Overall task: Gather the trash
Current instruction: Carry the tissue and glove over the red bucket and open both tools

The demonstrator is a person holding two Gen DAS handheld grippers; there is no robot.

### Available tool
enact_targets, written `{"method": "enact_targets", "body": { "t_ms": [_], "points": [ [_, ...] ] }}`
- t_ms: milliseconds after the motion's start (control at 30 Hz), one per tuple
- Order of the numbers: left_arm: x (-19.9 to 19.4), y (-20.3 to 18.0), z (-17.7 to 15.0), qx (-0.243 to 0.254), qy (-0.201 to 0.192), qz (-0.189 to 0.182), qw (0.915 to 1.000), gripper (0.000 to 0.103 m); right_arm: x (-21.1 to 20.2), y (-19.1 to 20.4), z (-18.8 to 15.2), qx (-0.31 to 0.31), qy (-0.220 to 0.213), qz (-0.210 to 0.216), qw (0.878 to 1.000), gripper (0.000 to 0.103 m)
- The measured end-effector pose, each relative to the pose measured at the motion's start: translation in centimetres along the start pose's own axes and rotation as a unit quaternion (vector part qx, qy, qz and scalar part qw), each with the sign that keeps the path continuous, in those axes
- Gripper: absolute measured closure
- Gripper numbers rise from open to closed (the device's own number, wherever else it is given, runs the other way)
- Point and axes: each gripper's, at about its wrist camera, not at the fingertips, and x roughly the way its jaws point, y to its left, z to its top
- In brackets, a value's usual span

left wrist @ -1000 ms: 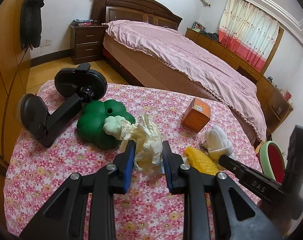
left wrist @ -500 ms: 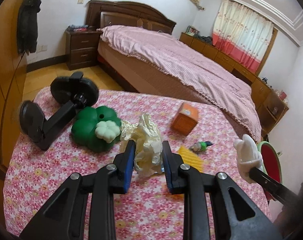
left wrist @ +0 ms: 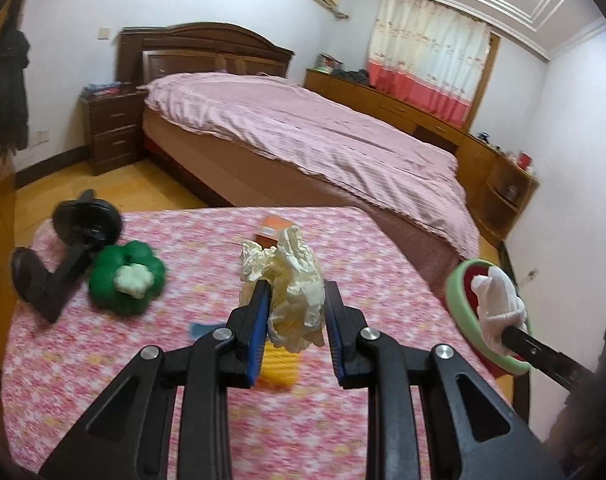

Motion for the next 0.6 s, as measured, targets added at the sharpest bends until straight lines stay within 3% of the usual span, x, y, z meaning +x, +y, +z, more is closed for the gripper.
{"method": "enact_targets", "body": {
  "t_ms": [333,600],
  "points": [
    [2.0,-7.3,-0.5,0.032,0.045,-0.076,0.9956,0.076,-3.6,-5.4,0.6,0.051,-0.035,-0.012,0.998,0.085],
    [4.3,-13.6,-1.2,0.069,0.073,-0.113,0.9885,0.076,-5.4,-9.4,0.8,0.080,-0.064,-0.044,0.994,0.085]
  ]
}}
